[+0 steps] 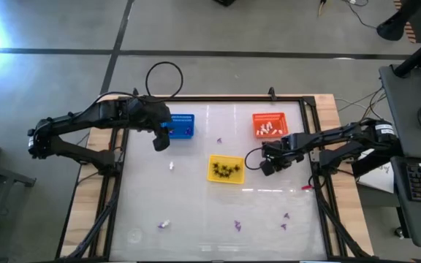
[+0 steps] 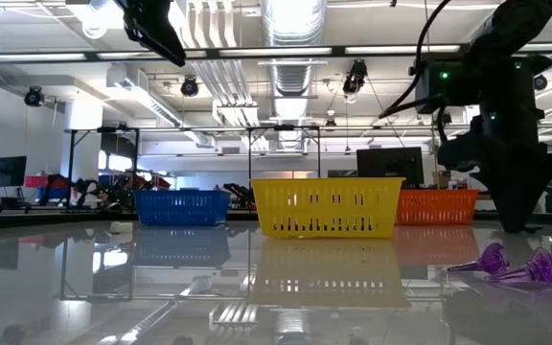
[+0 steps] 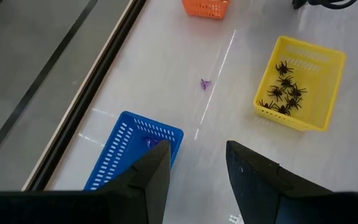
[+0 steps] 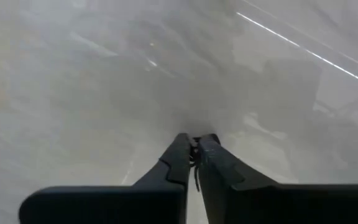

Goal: Sort Halloween decoration
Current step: Put the black spider toy into the yellow bin

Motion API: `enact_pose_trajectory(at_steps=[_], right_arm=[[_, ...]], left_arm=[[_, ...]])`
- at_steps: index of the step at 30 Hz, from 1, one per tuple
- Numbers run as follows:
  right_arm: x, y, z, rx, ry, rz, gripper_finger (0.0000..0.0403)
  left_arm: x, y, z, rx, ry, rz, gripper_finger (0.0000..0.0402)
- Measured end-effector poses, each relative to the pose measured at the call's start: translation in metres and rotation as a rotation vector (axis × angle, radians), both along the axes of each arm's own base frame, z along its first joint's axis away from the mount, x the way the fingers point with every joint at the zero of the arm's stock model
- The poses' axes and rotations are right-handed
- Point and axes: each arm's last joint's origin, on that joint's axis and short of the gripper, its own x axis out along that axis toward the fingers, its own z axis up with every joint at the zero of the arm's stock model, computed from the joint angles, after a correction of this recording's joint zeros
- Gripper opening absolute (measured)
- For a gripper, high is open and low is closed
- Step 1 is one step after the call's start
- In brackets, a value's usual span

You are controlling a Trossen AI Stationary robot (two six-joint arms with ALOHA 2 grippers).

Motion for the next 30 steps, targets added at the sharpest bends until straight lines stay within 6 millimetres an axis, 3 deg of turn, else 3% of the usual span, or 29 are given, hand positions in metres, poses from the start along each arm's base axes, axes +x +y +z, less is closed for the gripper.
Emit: enact_pose_trajectory(at_steps=[6,15,30], right_arm=[[0.002,0.000,0.014,-0.008,-0.065,0.000,0.0009],[0.007,-0.001,0.053,-0.040,-0.178,0.002,0.0008],[0.056,-0.005,0.109,-0.129,-0.630,0.137,0.0008]], left_arm=[[0.000,0.000,0.000,0.001,0.001,0.001,0.0139],[0.000,0.000,0.000,0.004,-0.002,0.002,0.0139],[0.000,0.000,0.000,0.005,-0.005,0.002,0.0139]])
